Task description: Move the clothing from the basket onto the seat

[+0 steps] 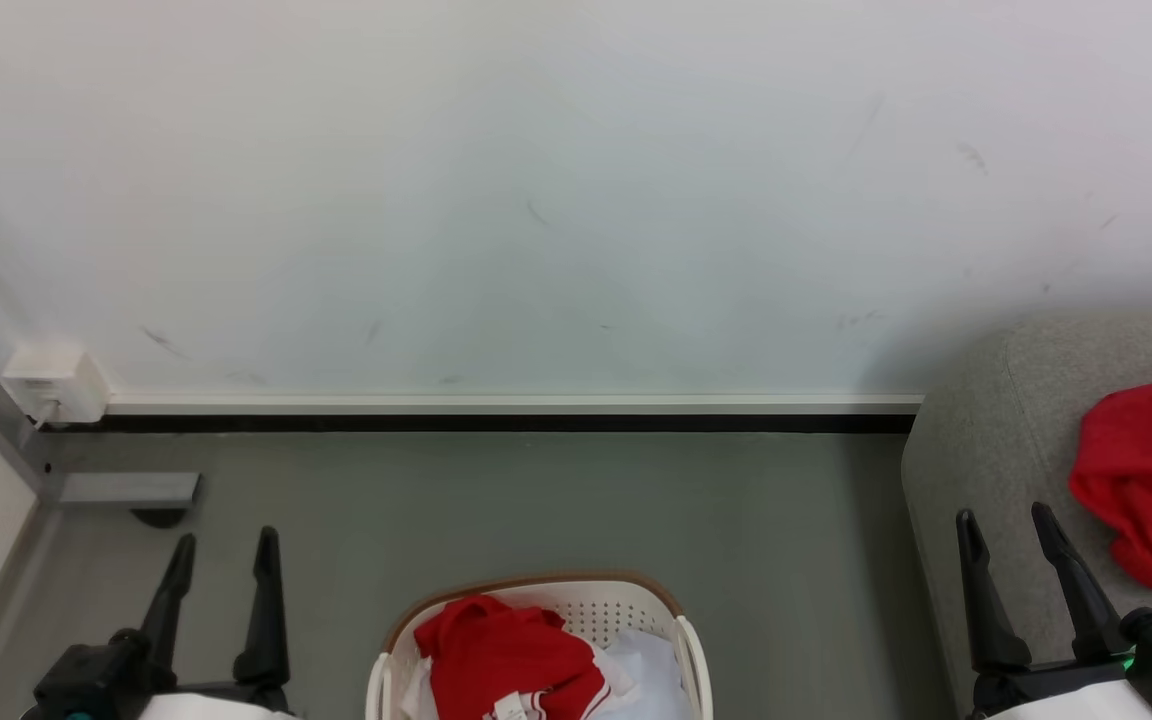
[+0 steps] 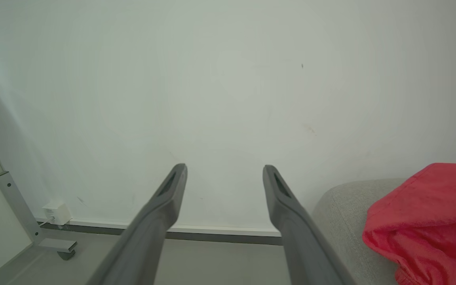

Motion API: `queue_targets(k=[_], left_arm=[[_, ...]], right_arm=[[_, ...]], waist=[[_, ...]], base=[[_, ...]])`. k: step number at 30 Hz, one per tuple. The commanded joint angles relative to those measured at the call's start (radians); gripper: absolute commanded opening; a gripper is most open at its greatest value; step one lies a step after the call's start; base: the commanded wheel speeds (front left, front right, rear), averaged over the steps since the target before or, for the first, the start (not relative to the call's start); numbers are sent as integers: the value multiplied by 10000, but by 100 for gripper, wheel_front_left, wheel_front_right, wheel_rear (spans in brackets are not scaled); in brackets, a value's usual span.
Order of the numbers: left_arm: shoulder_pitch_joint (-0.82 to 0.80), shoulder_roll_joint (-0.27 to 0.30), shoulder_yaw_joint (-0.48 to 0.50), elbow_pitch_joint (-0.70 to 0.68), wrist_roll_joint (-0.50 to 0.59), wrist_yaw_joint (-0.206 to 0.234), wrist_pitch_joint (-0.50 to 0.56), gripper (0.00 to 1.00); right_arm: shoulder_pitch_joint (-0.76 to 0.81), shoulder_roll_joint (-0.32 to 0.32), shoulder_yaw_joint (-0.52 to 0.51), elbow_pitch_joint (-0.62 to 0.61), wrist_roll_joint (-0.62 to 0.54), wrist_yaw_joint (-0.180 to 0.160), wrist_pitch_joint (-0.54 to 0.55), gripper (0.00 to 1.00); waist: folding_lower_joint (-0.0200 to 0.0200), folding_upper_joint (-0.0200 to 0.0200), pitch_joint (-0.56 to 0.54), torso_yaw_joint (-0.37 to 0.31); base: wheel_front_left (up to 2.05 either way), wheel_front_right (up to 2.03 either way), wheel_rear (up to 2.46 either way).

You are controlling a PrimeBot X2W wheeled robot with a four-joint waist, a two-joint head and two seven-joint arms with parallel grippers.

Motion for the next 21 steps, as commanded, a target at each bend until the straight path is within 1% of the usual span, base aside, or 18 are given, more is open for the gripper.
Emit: queue_targets(k=[1,6,13,18,21], left_arm=[[-10,-58,134,79,180,-135,-8,100],[-111,-315,467,204,486,-443,-8,100],[-96,-580,726,312,827,-710,-8,100],[-319,-666,749,503,953,-911,-7,100],[-683,-668,654,599,1013,-1024,-7,100]], right_arm=[[-165,-67,14,-22,-114,-22,-28,100],[-328,-39,83,32,-153,-22,-29,100],[-393,-42,212,78,-152,-22,-30,100],[-650,-112,281,81,-67,-22,-28,100],[-996,-76,315,16,-10,-22,-16,100]], waist=[[1,0,-20,-28],[1,0,-53,-86],[1,0,-33,-165],[1,0,247,-385],[1,0,731,-553]], base=[[0,0,0],[0,0,0],[0,0,0],[0,0,0],[0,0,0]])
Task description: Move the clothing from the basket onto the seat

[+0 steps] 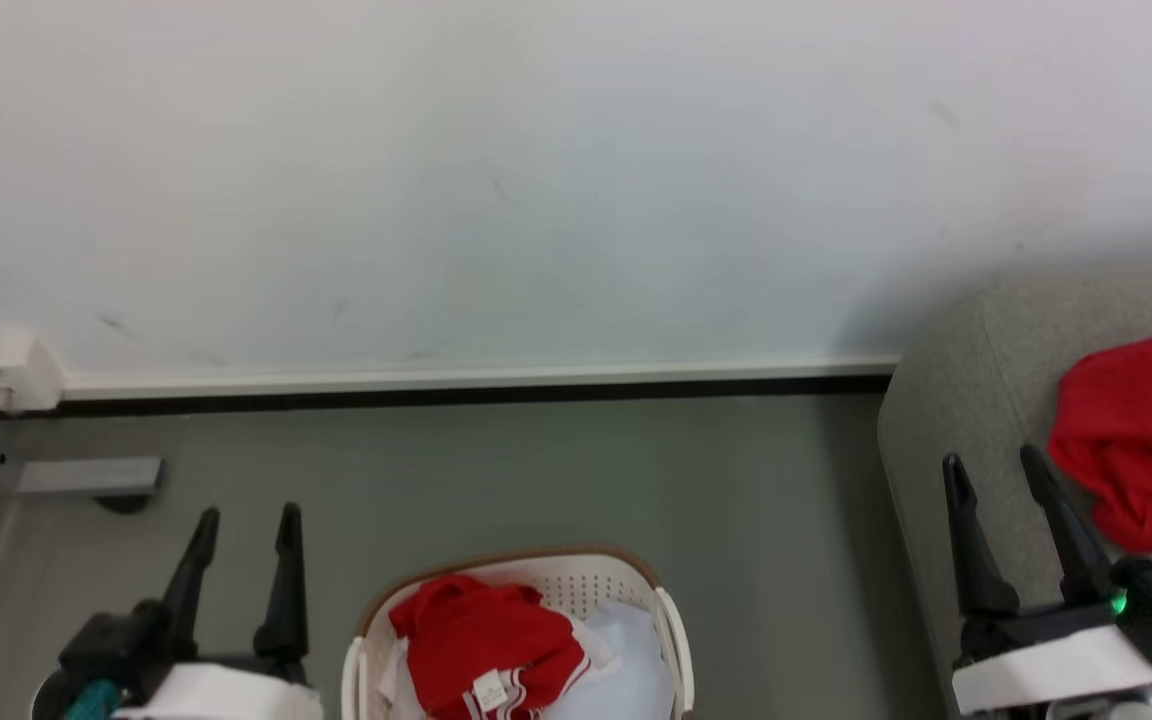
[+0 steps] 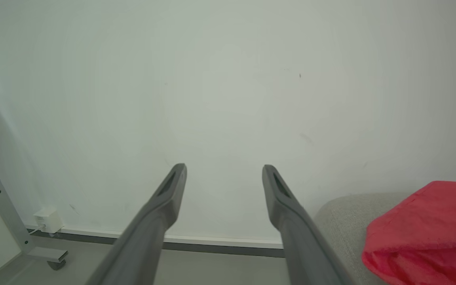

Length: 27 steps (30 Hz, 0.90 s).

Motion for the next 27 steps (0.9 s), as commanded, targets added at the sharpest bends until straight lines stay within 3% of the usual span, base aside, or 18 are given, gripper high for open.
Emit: queue_targets(k=[1,15,27], left_arm=[[-357,17,-11,57,166,-65,-8,100],[-2428,469,-800,1532,178,-236,-8,100],[-4728,1209,-2852,5272,-979,-237,232,100]], right_arm=[[-328,3,17,-45,22,-22,-1,100],[-2062,142,-10,-503,-223,-22,-1,100],[-3535,428,-319,-1202,-287,-22,-1,100]], waist=[[0,0,501,-201],[0,0,3121,-790],[0,0,5338,-1499]], base=[[0,0,0],[0,0,0],[0,0,0]])
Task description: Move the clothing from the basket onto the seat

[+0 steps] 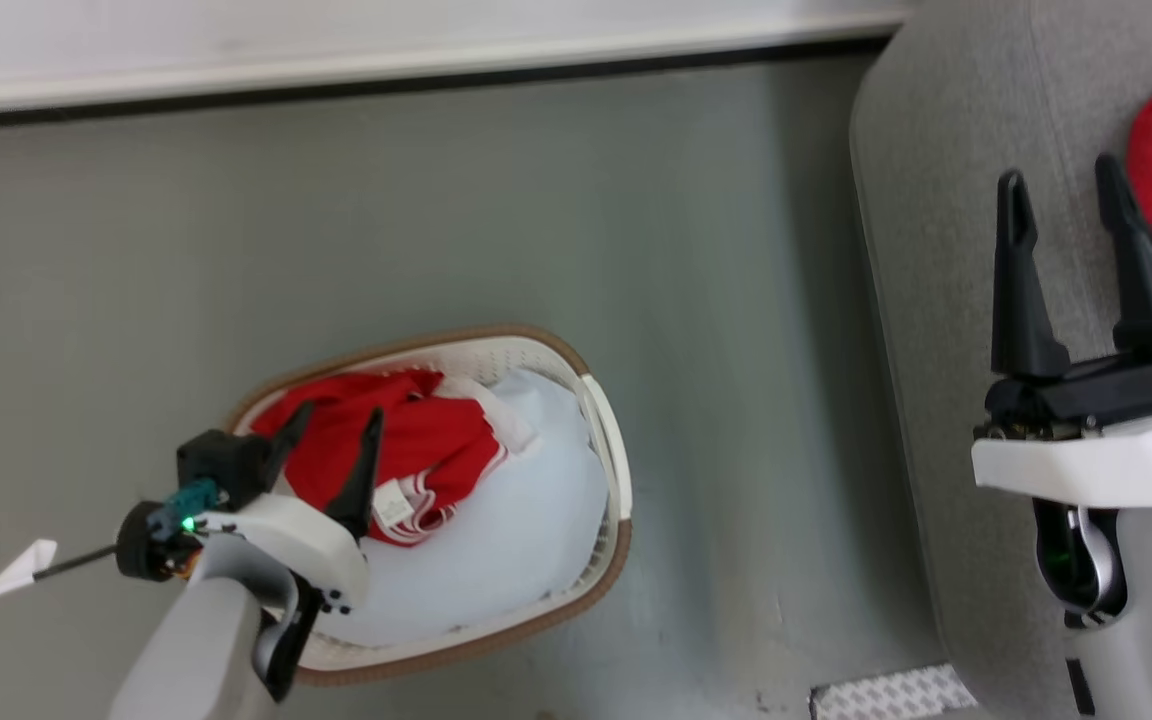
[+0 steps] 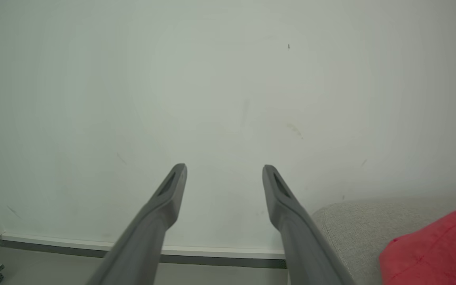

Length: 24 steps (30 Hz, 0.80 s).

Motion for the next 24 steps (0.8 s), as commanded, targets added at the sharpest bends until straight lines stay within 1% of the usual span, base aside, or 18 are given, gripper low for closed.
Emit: queue_targets(k=[1,2,7,11,15,19,24], left_arm=[[-438,267,-233,503,-140,20,49,100],[-438,267,-233,503,-140,20,49,100],[-1306,571,-934,1944,-507,19,267,100],[-1972,817,-1610,2963,-684,18,594,100],[-2553,1020,-2029,3865,-982,18,1005,100],[-3231,1339,-2396,4476,-879,18,1063,100],[-3809,1529,-2770,5055,-933,17,1327,100]], right_arm=[[-300,101,-39,-146,29,-22,1,100],[-300,101,-39,-146,29,-22,1,100],[-689,247,28,-387,118,-22,1,100],[-932,302,-28,-546,177,-22,1,100],[-1108,322,-47,-688,199,-22,1,100],[-1219,331,31,-832,391,-22,1,100],[-1236,333,45,-892,629,-22,1,100]], waist=[[-3,0,731,-434],[-3,0,731,-434],[-3,0,1525,-807],[-3,0,2116,-1072],[-3,0,2637,-1332],[-3,0,3137,-1588],[-3,0,3598,-1832]], base=[[0,0,0],[0,0,0],[0,0,0],[0,0,0],[0,0,0],[0,0,0],[0,0,0]])
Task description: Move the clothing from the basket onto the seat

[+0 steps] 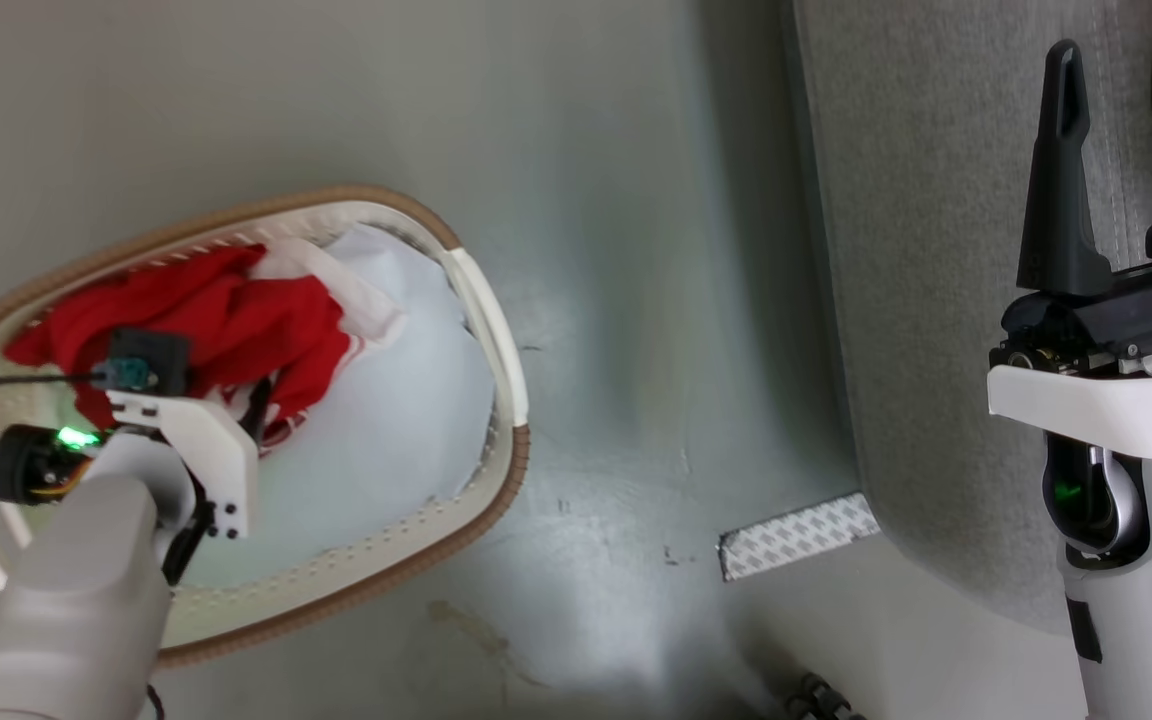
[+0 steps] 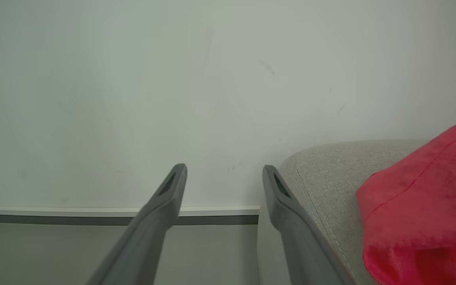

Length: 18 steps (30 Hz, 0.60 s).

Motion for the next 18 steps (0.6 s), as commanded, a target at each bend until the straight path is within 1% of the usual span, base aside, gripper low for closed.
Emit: queue_targets(k=[1,4,8,11,12,13,14,18], left_arm=[[-185,118,-90,121,-123,19,138,100],[-366,204,-362,308,-237,18,482,100],[-570,425,-684,616,-176,19,1341,100],[-681,448,-795,706,-242,19,1581,100],[-705,463,-816,725,-270,19,1608,49],[-736,480,-841,740,-281,19,1592,8],[-747,483,-867,755,-294,19,1567,0],[-607,378,-970,769,-415,19,1223,0]], right_arm=[[-77,30,19,-40,112,-22,1,100],[-72,28,72,-65,268,-22,1,100],[-53,30,134,-63,378,-22,1,100],[-70,29,140,-51,398,-22,1,100],[-69,29,139,-44,389,-22,1,100],[-72,29,135,-37,379,-22,1,100],[-74,29,124,-25,366,-22,1,100],[-59,25,49,84,227,-22,1,100]], waist=[[-1,0,270,-232],[-1,0,444,-374],[-1,0,632,-528],[-1,0,715,-578],[-1,0,729,-583],[-1,0,734,-582],[-1,0,719,-573],[-1,0,408,-436]], base=[[0,0,0],[0,0,0],[0,0,0],[0,0,0],[0,0,0],[0,0,0],[0,0,0],[0,0,0]])
